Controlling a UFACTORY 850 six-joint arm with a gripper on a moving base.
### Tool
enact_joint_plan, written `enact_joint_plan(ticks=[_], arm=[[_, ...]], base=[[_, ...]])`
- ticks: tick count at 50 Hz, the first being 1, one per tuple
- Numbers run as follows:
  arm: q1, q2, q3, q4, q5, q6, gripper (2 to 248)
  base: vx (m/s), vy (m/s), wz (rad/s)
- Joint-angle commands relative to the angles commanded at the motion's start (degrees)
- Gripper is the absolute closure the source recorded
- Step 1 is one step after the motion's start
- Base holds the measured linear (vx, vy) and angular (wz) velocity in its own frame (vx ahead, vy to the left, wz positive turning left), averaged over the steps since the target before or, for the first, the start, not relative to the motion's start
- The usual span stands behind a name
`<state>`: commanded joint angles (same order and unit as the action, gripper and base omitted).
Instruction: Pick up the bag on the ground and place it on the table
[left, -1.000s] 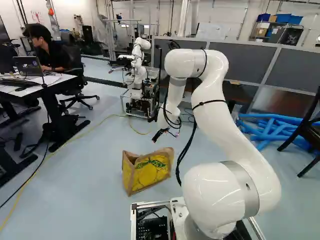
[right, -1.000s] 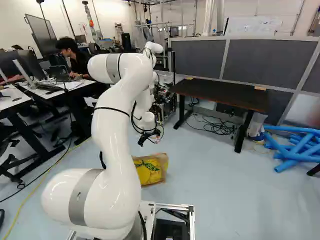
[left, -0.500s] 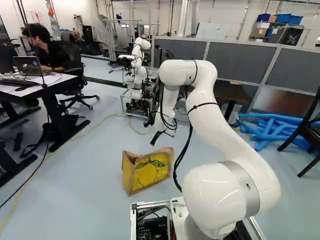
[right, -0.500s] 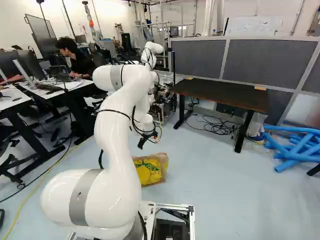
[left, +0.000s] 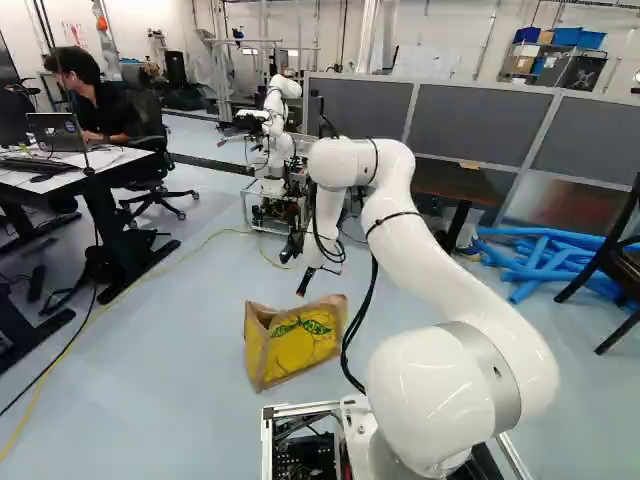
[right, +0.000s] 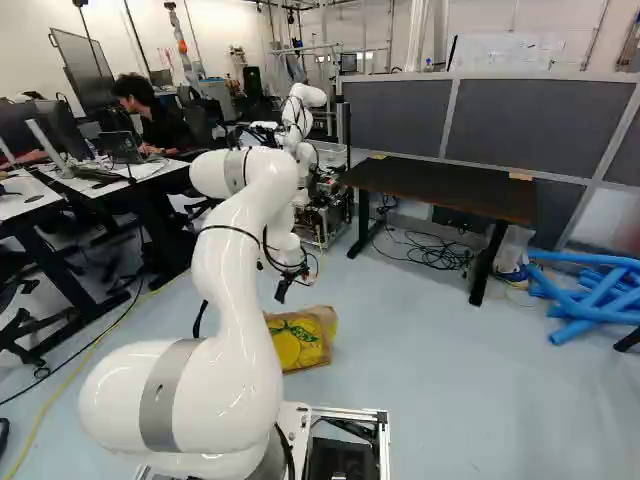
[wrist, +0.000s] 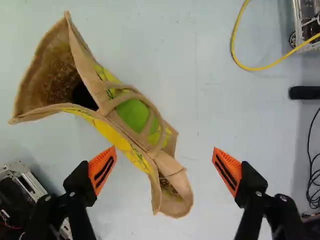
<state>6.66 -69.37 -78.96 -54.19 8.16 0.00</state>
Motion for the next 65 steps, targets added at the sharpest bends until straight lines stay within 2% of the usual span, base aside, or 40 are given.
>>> enact_joint_plan(ticks=[9,31,60,65], arm=[[0.03,-1.89,-1.54,-2.39,-1.04,-3.36,3],[0.04,-6.47,-5.34,-7.05,-2.81,-16.28,3],[0.03,-12.60,-10.73,-7.72,-2.84,-33.76,3],[0.03,-13.67,-11.71,-7.72,-2.84,-35.36,3]], base=[[0.000,0.000,0.000],[0.000,0.000,0.000],[0.000,0.000,0.000],[0.000,0.000,0.000]])
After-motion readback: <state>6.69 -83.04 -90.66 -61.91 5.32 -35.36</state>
